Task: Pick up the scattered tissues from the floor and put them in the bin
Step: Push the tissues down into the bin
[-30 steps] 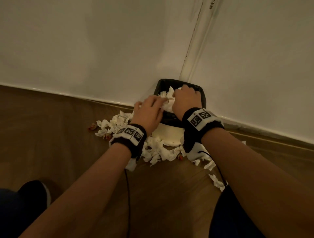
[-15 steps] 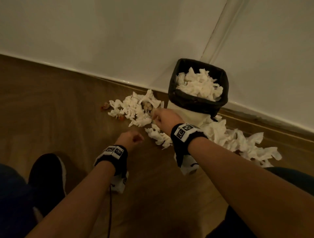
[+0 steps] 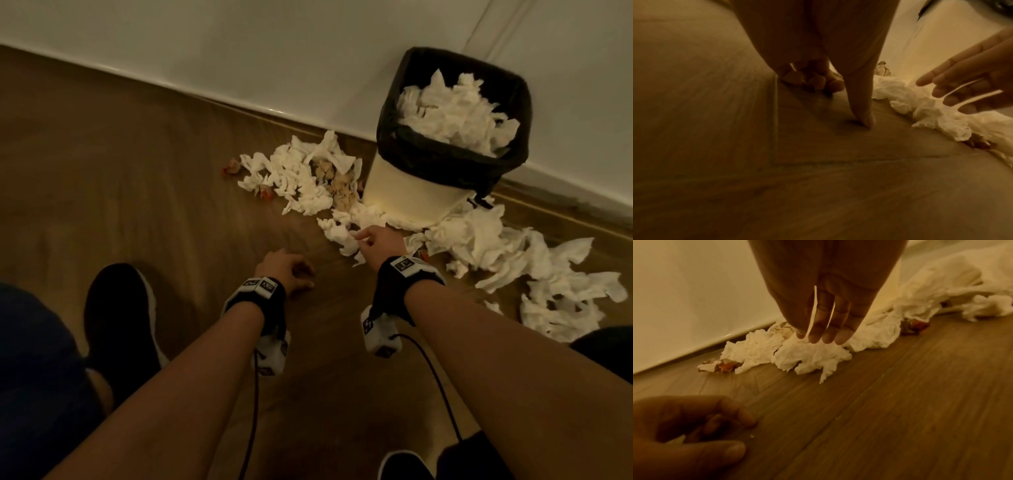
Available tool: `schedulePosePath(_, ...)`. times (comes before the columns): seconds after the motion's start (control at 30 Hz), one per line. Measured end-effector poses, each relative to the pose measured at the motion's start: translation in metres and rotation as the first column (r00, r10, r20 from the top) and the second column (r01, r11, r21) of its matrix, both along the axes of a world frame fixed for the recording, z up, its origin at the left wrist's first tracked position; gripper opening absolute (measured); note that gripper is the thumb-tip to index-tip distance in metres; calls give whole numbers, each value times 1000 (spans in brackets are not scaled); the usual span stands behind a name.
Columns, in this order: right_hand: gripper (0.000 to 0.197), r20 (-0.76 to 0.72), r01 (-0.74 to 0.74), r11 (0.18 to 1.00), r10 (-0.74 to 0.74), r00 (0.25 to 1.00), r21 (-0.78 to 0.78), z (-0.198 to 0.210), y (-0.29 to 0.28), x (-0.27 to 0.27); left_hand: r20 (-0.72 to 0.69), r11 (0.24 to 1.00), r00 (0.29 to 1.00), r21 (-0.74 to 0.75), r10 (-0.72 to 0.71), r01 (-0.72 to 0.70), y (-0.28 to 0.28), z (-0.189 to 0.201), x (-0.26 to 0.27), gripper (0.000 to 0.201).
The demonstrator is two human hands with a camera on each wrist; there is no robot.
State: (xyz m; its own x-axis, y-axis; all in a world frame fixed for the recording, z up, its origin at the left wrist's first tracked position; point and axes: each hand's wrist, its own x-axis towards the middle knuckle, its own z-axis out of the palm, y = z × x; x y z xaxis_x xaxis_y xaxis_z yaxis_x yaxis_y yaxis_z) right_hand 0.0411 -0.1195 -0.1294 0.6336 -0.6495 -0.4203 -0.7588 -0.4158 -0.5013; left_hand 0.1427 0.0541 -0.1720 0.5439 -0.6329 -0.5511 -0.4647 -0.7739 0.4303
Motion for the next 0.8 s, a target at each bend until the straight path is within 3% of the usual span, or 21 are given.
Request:
schedulePosePath(0.2, 20, 17, 54, 999, -54, 998, -6, -14, 2, -11, -22, 993, 994, 54, 109, -107, -10, 4, -3, 21)
schedulePosePath(0.4, 28, -28, -68, 985, 64, 998, -158, -17, 11, -17, -42, 977, 977, 54, 211, -208, -22, 10, -3, 17)
schedulePosePath(0.47, 35, -61, -118, 979, 109, 992, -165, -17, 15, -17, -30, 976, 976, 11, 216, -216, -28, 13, -4, 14)
schedulePosePath(0.53, 37, -95, -142, 980, 130, 987, -137, -19, 18, -16, 16, 970, 974, -91, 228, -226, -35, 14, -6, 25)
schedulePosePath(0.6, 33, -106, -133, 984, 121, 987, -115, -22, 20, -13, 64, 953, 976, -235, 209, -189, -44, 16, -10, 47)
schedulePosePath(0.67, 26, -96, -131, 982, 118, 988, -139, -25, 21, -12, 131, 955, 986, -291, 107, -65, -54, 19, -14, 62)
schedulePosePath(0.73, 24, -65, -108, 981, 99, 993, -163, -27, 20, -11, 197, 971, 980, -230, -15, 62, -64, 21, -17, 62)
schedulePosePath(0.8, 26, -63, -63, 987, 55, 996, -147, -26, 17, -9, 213, 973, 972, -186, -95, 136, -72, 21, -18, 47)
